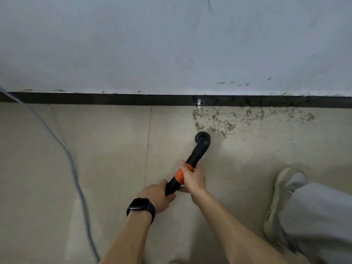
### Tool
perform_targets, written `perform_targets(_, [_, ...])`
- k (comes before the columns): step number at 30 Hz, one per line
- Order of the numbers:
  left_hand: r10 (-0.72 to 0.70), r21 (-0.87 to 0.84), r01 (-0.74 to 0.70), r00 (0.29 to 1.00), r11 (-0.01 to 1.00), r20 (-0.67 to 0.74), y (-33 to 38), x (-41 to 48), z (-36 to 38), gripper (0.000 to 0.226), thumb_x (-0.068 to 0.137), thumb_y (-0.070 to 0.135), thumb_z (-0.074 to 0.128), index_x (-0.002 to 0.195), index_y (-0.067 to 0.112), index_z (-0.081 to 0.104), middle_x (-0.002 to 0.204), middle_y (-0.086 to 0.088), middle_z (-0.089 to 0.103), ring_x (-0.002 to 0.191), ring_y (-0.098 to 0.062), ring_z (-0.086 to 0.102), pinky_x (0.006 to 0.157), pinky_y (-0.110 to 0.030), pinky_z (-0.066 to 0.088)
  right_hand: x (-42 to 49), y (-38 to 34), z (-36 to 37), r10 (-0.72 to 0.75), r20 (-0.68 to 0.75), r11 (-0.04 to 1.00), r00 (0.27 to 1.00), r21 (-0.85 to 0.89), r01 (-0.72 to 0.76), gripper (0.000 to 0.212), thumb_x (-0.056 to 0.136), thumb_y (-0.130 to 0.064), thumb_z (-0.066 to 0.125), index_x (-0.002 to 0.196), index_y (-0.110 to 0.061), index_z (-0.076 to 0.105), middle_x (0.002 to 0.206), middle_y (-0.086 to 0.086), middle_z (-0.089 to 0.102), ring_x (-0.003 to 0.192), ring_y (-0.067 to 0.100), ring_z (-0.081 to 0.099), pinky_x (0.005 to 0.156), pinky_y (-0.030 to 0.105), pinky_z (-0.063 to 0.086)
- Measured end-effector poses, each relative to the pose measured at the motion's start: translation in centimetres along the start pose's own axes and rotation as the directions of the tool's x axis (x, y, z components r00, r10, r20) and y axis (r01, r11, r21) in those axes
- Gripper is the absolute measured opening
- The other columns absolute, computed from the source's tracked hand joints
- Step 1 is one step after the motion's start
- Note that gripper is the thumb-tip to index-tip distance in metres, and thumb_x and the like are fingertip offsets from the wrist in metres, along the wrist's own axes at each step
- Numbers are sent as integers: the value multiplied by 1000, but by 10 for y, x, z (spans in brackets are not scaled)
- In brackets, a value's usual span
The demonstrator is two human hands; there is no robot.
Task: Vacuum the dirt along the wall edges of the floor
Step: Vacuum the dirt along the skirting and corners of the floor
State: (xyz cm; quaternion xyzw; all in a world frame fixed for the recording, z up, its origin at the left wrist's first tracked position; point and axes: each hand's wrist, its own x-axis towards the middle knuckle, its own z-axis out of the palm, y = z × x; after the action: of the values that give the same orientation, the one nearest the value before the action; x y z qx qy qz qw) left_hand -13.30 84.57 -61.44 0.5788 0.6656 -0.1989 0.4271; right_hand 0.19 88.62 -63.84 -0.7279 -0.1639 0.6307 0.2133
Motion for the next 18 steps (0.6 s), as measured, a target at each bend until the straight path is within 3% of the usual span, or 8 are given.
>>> perform_targets(6, [33,-65,-33,999,997,-9,-2,12,-9,28,90,54,54,99,30,41,88,2,57,76,-21,54,66,-31,42,23,4,10,-113,-62,990,992,-88,108,32,96,-50,64,114,-25,55,100,-3,62,100,28,66,85,55,61])
perform_targets(11, [17,-115,-25,998,993,-66,4,12,-6,34,91,52,54,110,25,46,95,-3,61,86,-26,60,69,-31,44,26,-7,5,-103,-28,992,994,-77,101,32,98,-46,64,117,-21,57,106,4,64,99,28,67,72,52,65])
perform_targets(14, [1,-149,-17,994,989,-107,6,13,-6,33,91,53,53,108,26,47,98,-3,64,89,-27,62,71,-33,49,31,-14,4,-132,-43,982,990,-141,124,36,98,-47,63,119,-18,59,107,6,65,101,28,66,74,47,64])
perform_targets(18, [0,-138,-22,987,990,-159,7,14,-7,36,92,57,49,112,27,46,96,-1,64,84,-23,62,69,-33,50,39,-19,8,-133,-27,983,991,-132,128,39,97,-50,64,119,-18,60,108,5,65,101,28,66,77,53,64])
